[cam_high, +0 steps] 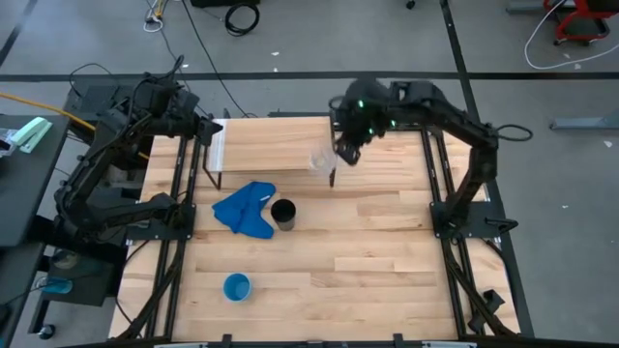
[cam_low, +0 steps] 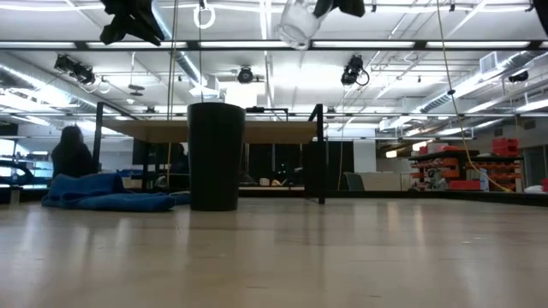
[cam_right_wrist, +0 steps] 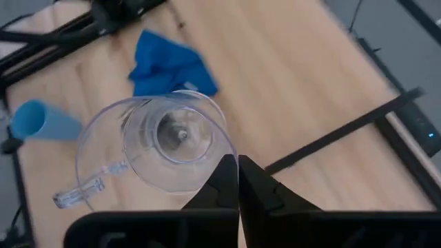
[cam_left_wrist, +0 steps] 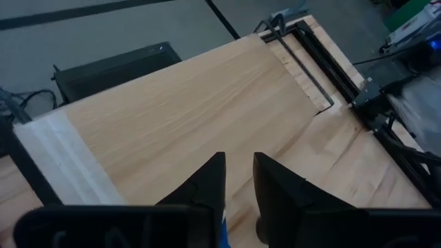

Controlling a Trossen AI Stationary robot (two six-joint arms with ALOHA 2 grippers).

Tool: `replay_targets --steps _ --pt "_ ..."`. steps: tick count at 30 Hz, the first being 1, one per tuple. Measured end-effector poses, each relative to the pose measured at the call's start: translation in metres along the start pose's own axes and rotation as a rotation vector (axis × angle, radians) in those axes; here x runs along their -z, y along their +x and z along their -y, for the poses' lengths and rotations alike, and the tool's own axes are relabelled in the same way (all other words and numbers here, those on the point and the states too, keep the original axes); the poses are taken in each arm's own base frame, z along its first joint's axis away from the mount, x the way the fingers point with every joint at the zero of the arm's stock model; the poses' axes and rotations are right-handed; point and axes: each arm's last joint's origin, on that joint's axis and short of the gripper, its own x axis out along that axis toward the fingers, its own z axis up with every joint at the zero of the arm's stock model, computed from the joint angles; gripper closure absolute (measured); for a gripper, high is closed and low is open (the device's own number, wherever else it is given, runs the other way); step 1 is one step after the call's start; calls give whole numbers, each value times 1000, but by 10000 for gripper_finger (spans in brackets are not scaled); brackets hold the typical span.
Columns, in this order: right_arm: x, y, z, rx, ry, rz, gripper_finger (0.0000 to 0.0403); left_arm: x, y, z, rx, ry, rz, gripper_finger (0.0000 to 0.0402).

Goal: Stack small to large cups/mugs on shelf
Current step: Put the transparent mug on the shelf

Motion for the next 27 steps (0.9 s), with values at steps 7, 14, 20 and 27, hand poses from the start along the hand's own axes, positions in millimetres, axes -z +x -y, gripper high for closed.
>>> replay_targets --steps 7,14,20,27 --pt "-33 22 41 20 9 18 402 0 0 0 1 5 1 322" --pt "-45 61 76 49 27 -33 403 -1 0 0 2 7 8 322" --pt "-55 77 79 33 -4 25 403 -2 0 1 6 13 24 326" --pt "-58 105 85 44 -18 -16 403 -4 0 1 10 20 43 320"
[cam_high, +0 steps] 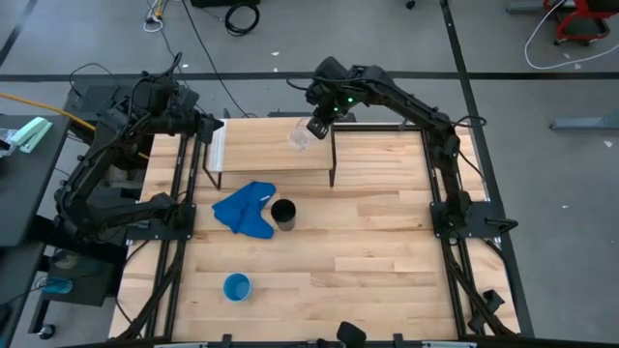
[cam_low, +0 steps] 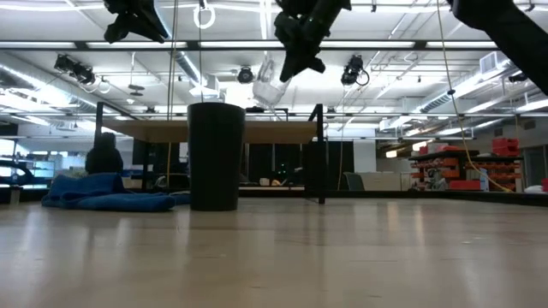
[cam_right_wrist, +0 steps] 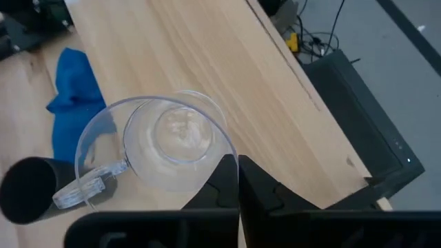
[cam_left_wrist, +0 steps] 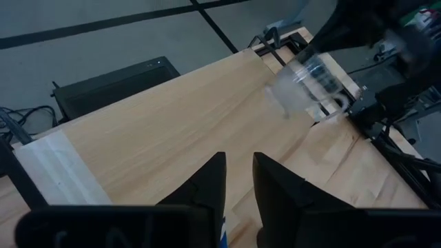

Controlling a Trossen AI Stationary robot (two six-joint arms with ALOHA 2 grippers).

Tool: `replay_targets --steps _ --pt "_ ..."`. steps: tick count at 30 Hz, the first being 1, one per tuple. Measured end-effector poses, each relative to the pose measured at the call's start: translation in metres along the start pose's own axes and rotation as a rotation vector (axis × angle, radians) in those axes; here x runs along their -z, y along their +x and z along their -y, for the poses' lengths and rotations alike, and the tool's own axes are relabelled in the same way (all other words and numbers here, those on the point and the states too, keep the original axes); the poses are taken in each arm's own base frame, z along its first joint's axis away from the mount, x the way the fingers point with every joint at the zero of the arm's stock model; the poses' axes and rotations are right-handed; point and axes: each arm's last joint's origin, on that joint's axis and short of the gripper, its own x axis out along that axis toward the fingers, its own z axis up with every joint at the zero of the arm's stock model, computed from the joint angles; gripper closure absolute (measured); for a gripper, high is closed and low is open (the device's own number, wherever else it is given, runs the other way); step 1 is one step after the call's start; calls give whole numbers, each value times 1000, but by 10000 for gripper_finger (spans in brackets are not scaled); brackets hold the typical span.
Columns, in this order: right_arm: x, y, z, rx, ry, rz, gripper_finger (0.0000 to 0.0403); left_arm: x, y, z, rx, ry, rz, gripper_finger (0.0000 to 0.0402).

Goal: Stack small to large cups/mugs on shelf
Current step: Put the transparent mug on the shelf

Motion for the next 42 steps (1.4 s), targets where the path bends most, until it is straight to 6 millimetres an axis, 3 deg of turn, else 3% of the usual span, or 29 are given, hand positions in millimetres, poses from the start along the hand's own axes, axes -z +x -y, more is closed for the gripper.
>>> replay_targets --steps 14,22,42 --pt "-2 -1 7 41 2 25 403 -8 0 2 20 47 82 323" --pt "1 -2 20 60 20 -14 403 -9 2 2 21 20 76 327" --pt "5 2 7 64 -19 -54 403 -11 17 9 59 78 35 322"
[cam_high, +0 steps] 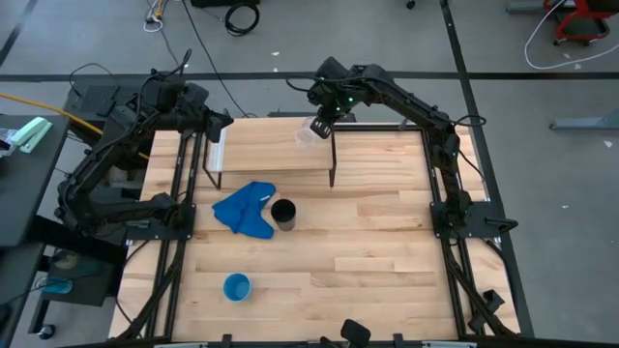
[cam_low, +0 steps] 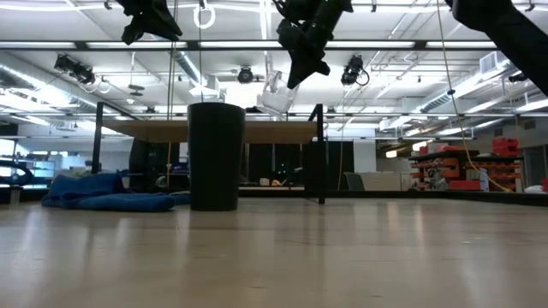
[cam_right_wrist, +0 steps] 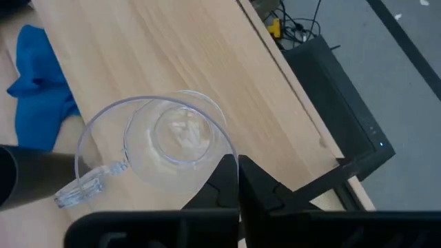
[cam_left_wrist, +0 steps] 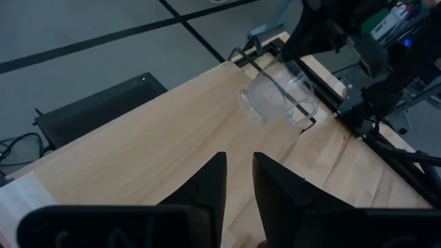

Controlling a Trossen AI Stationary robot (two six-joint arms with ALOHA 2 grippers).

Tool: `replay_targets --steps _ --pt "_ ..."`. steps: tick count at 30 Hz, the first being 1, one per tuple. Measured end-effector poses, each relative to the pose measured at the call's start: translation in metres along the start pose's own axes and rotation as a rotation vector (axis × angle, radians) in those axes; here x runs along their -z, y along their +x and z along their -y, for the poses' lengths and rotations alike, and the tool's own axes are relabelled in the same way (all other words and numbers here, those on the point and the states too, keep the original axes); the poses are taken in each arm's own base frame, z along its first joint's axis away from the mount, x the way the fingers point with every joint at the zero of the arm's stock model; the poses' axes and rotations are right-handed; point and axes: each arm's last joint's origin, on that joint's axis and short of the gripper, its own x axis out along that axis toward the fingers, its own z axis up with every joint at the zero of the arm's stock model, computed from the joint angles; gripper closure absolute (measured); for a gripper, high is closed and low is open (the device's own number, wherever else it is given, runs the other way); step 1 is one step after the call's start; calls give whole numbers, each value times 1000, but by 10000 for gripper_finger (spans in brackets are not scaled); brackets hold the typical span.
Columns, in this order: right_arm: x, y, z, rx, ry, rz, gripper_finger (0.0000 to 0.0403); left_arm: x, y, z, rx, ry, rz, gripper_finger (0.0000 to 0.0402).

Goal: Stack small to large cups/mugs on shelf
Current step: Put the transparent mug on the shelf

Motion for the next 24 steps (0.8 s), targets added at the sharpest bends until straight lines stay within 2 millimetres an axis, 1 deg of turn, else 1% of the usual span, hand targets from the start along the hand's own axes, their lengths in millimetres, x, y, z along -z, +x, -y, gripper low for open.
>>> replay_targets --steps 3,6,10,13,21,24 --pt "0 0 -3 -5 -5 2 403 0 0 0 -1 7 0 319" --pt "0 6 -6 -9 1 -20 402 0 0 0 0 10 0 317" --pt "-3 8 -6 -11 9 14 402 0 0 0 0 11 1 321" --pt "0 11 -5 -12 14 -24 402 -1 0 0 1 12 6 323" --pt "2 11 -6 -6 10 -45 401 -1 0 0 1 12 6 317" --pt "2 16 -4 -1 12 -62 397 -1 0 0 1 12 6 320"
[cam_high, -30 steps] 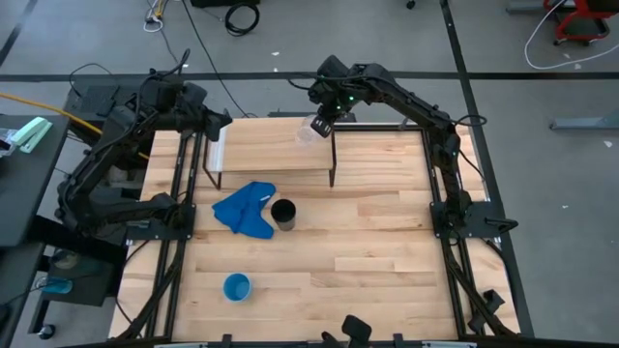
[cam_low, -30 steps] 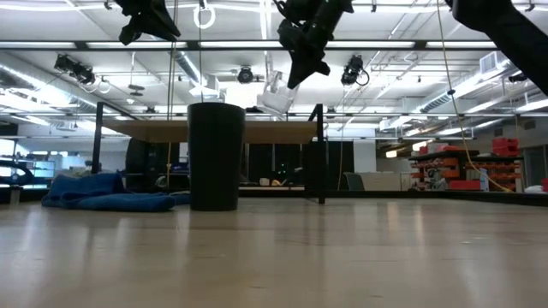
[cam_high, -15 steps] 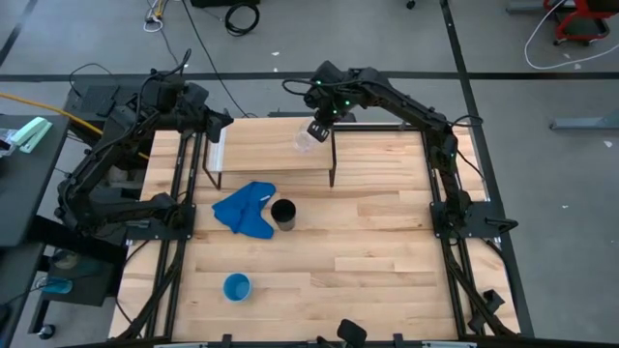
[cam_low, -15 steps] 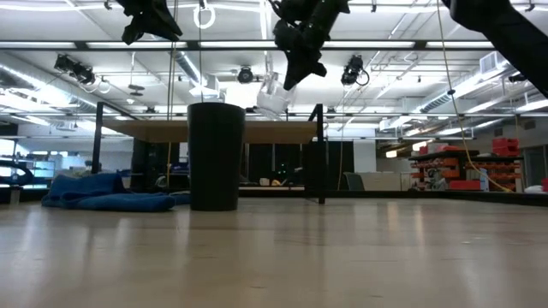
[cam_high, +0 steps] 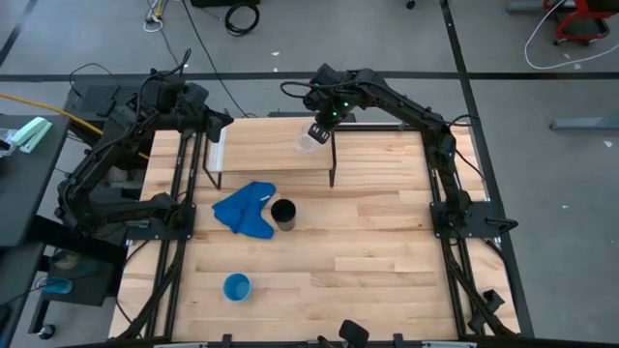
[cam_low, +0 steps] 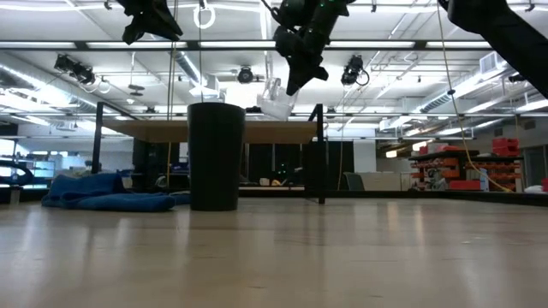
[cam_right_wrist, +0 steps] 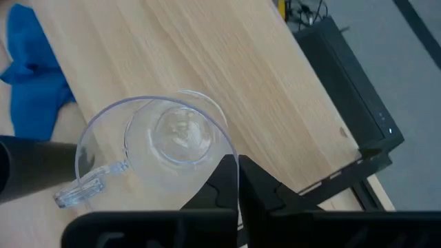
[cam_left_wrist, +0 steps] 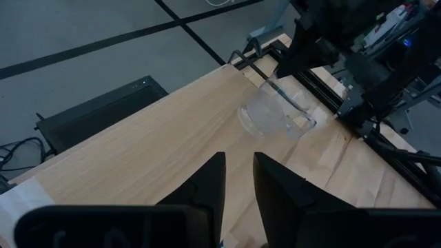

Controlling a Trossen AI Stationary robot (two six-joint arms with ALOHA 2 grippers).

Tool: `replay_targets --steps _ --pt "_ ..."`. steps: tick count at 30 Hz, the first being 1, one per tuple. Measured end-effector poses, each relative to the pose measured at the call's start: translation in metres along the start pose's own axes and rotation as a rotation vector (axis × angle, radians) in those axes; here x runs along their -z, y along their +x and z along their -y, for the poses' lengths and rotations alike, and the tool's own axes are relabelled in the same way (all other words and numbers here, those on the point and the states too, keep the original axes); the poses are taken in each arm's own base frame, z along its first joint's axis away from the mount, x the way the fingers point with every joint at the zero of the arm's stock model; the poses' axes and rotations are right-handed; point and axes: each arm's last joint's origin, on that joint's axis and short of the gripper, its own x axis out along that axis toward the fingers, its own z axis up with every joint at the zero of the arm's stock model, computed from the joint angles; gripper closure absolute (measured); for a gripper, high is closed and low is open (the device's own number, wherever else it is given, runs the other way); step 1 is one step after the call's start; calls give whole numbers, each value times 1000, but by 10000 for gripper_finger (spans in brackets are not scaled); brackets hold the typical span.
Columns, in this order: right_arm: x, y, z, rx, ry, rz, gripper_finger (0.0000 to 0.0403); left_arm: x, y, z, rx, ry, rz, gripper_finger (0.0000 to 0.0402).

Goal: Stack small to large cups/mugs on shelf
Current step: Put the transparent mug on the shelf

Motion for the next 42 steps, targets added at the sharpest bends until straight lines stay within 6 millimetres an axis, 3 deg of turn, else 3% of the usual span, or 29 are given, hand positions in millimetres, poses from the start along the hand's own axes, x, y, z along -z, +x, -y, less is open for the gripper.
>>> replay_targets --steps 7,24,42 --pt "-2 10 3 1 3 -5 391 0 0 0 0 0 1 322" --pt "-3 10 3 1 0 4 388 0 0 0 0 0 1 318" --pt "-7 10 3 1 4 43 337 -1 0 0 1 1 6 320"
